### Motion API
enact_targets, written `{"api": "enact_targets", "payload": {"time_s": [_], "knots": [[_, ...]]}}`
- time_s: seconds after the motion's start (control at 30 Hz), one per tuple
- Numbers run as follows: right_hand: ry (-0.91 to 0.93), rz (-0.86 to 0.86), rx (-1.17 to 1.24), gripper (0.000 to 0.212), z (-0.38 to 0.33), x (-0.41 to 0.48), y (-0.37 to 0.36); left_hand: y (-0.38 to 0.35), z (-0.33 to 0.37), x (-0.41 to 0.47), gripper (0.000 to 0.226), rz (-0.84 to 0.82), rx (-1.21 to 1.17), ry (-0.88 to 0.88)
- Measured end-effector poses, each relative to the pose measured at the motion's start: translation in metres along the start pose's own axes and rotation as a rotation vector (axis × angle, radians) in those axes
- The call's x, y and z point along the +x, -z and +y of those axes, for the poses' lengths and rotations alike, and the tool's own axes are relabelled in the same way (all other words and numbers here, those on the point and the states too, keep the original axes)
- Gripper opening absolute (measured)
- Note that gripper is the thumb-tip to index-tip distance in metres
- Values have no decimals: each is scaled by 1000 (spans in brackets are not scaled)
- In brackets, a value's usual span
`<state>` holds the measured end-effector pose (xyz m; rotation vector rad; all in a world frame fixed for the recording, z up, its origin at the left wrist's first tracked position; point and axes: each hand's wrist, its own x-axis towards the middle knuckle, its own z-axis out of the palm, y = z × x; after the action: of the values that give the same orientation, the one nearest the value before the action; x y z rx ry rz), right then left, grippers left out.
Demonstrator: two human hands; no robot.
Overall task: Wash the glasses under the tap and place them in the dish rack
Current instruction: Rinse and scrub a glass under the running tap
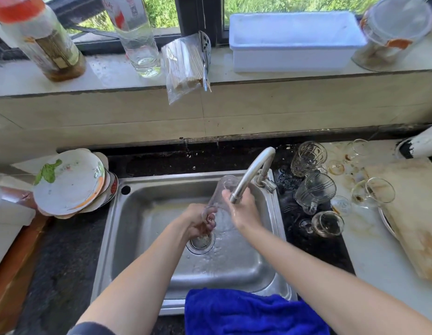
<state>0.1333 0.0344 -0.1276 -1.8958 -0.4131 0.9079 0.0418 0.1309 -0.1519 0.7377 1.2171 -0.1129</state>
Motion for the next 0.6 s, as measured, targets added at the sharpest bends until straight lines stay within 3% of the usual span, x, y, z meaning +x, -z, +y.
{"api": "enact_targets", "payload": {"time_s": [0.17,0.27,0.4,0.5,0.6], "knots": [[-269,28,180,30,0,34,7,-2,-8,-9,15,-119,55,24],[-352,-30,225,17,-3,41,9,-9,-9,-14,16,-29,87,-47],[-452,9,348,11,2,46,11,-5,-2,-25,19,160,455,-353],[-453,84,287,18,4,54,16,-4,-4,-40,31,101,888,-600],[-433,90,233,16,2,51,4,-13,-8,-34,13,177,1144,-694]]}}
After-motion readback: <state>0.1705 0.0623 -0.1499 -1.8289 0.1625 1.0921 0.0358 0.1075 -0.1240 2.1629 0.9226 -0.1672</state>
